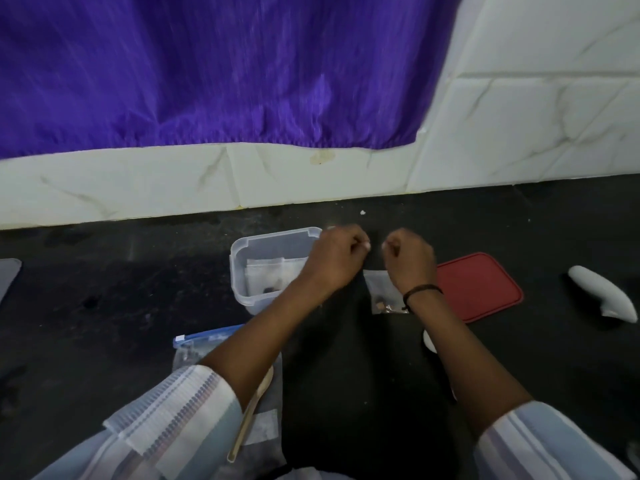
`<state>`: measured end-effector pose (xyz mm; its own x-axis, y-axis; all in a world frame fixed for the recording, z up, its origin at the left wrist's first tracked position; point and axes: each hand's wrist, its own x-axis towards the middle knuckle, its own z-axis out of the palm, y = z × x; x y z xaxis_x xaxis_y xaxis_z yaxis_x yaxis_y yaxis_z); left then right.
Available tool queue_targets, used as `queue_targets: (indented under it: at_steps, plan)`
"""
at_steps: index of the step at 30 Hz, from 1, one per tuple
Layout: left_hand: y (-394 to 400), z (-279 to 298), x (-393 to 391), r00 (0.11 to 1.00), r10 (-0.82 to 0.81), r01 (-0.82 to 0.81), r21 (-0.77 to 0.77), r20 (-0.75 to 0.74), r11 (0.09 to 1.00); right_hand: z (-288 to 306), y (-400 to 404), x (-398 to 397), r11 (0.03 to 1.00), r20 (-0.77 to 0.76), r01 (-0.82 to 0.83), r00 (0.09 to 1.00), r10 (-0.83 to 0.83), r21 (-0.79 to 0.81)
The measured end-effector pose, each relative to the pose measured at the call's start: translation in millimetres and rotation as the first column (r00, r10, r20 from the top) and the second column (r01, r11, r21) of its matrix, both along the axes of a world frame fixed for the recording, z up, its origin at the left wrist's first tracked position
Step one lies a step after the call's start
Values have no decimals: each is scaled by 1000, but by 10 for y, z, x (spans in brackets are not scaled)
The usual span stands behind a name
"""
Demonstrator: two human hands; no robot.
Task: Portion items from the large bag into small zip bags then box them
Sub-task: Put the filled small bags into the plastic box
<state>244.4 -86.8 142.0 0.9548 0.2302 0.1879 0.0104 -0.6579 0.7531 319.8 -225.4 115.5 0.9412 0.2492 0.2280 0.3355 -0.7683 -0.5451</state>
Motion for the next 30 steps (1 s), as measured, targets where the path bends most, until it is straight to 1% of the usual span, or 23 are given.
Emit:
queue_targets:
  at_steps: [1, 3, 5, 7, 10, 13, 16, 17, 18, 20, 22, 24, 25, 27, 28, 30]
  plan:
    - [-137, -44, 24, 999, -27, 25, -35, -46, 999, -133, -113, 65, 994, -103, 22, 994, -33, -108]
    - [-380, -150, 57, 984, -58, 50, -56, -167, 997, -361, -258, 125, 955, -303, -23, 950, -71, -296]
    - [-545, -309, 82, 949, -68, 56, -47, -309, 997, -489, -325, 121, 923, -396, -86, 915, -75, -374]
    - [-621, -507, 103, 897, -54, 50, -21, -439, 999, -534, -323, 90, 910, -402, -92, 912, -86, -404]
    - [-666, -738, 103, 835, -8, -5, -22, -551, 1000, -520, -261, 39, 903, -381, -39, 914, -141, -428]
    - [-683, -866, 111, 831, 6, -89, -122, -556, 989, -558, -214, 31, 917, -380, 9, 908, -175, -399]
    - [-672, -1079, 217, 842, 17, -204, -288, -540, 936, -546, -211, -7, 934, -404, 41, 894, -192, -354]
    - [-661, -1076, 228, 840, 18, -247, -352, -543, 903, -541, -225, -23, 943, -400, 54, 897, -191, -328]
    - [-670, -950, 199, 845, 21, -293, -429, -535, 854, -531, -246, -44, 957, -396, 73, 899, -184, -280]
    - [-690, -780, 160, 856, 20, -345, -543, -516, 765, -499, -309, -96, 987, -401, 104, 904, -144, -120]
    - [-690, -713, 154, 876, 58, -369, -588, -479, 720, -463, -373, -147, 991, -394, 121, 915, -87, 63]
    - [-683, -616, 139, 902, 95, -350, -585, -421, 732, -370, -396, -190, 963, -382, 134, 923, -36, 234]
    - [-672, -545, 123, 916, 110, -326, -559, -385, 762, -310, -391, -206, 943, -372, 132, 928, -10, 305]
    - [-595, -389, 86, 945, 161, -281, -460, -284, 842, -146, -338, -238, 892, -340, 115, 939, 46, 437]
    - [-533, -302, 58, 959, 185, -261, -419, -213, 870, -66, -299, -248, 870, -312, 99, 948, 66, 484]
    - [-363, -125, -32, 971, 223, -237, -355, -81, 904, 113, -182, -281, 862, -238, 48, 967, 85, 505]
